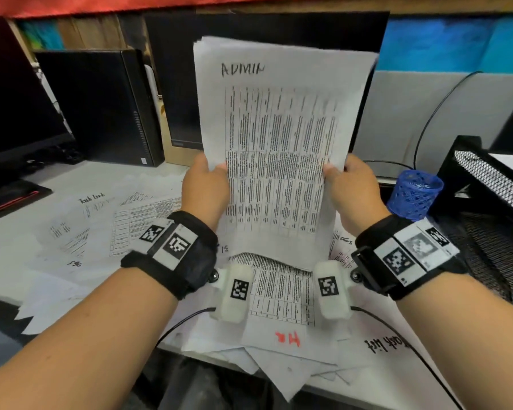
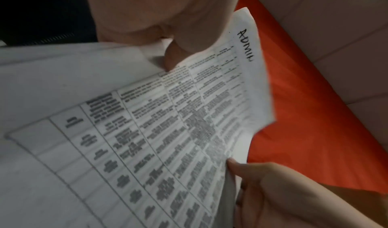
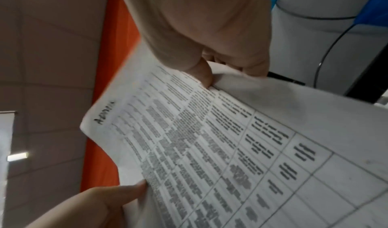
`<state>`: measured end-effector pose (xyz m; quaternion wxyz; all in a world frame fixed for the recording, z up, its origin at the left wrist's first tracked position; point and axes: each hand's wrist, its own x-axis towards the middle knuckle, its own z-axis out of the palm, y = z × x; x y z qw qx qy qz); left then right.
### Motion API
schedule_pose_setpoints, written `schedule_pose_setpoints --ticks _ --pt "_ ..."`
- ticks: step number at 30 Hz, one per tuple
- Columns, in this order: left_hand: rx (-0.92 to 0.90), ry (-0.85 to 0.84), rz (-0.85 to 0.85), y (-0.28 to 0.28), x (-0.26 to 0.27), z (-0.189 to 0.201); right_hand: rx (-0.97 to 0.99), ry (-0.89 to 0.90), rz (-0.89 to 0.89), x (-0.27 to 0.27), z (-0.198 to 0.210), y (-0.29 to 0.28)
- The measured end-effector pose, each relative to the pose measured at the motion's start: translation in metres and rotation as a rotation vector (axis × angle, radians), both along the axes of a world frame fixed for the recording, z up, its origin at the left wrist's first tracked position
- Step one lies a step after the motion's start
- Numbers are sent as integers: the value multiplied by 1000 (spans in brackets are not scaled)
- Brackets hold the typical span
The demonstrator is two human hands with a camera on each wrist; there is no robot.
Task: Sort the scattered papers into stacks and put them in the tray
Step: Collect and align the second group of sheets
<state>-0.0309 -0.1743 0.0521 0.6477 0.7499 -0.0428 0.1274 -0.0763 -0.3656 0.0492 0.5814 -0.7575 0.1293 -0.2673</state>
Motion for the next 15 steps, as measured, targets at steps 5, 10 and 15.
schedule_pose_setpoints --ticks 5,10,15 --pt "3 -131 -3 -8 -12 1 -44 -102 -25 -9 8 13" --pt "37 -57 -22 -3 -17 -30 39 32 48 -17 -25 18" --pt "99 123 -8 -3 -12 -54 -22 179 59 -13 -43 18"
